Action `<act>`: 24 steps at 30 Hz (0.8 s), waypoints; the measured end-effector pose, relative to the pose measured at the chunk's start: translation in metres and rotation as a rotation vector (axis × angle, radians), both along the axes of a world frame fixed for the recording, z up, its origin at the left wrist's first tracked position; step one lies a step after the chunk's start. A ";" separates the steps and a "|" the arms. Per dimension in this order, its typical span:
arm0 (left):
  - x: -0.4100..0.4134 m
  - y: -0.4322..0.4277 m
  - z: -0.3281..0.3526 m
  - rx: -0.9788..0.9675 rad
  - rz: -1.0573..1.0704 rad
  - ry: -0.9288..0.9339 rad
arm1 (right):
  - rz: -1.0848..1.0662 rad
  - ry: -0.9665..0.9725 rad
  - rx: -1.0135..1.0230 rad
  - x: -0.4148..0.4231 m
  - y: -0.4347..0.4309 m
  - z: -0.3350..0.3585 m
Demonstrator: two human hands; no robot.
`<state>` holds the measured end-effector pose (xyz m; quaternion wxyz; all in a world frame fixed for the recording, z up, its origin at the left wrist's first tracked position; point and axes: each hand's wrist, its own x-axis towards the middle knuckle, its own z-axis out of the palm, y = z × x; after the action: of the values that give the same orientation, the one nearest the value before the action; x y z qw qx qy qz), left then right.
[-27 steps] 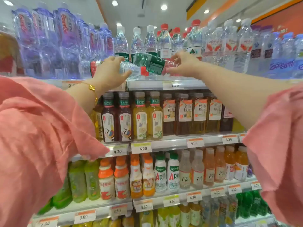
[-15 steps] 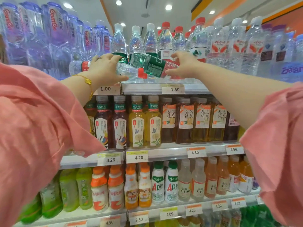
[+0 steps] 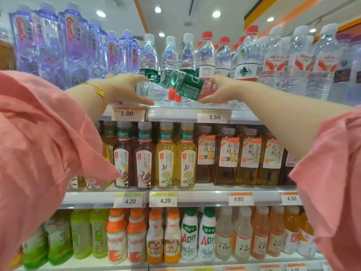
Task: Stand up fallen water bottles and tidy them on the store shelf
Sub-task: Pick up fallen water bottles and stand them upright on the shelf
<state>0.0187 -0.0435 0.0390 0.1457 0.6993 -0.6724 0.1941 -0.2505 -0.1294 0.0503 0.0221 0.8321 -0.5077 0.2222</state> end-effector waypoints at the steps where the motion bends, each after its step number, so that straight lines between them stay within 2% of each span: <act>1: 0.000 0.002 0.002 0.015 0.002 0.019 | -0.012 0.014 0.017 -0.002 -0.001 0.001; 9: 0.001 0.005 0.012 0.068 -0.040 0.129 | 0.019 -0.042 0.058 -0.013 -0.009 -0.003; 13: 0.005 0.006 0.014 0.101 -0.039 0.156 | 0.071 -0.133 0.016 -0.016 -0.008 -0.008; 21: 0.002 0.003 0.010 0.022 -0.076 0.231 | 0.116 -0.214 -0.127 -0.019 0.010 0.013; 24: 0.002 0.004 0.008 0.005 -0.092 0.247 | 0.108 -0.174 -0.036 -0.021 0.020 0.033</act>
<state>0.0207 -0.0397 0.0470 0.2343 0.6868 -0.6811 0.0977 -0.2711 -0.1094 0.0838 -0.0193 0.8354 -0.4579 0.3034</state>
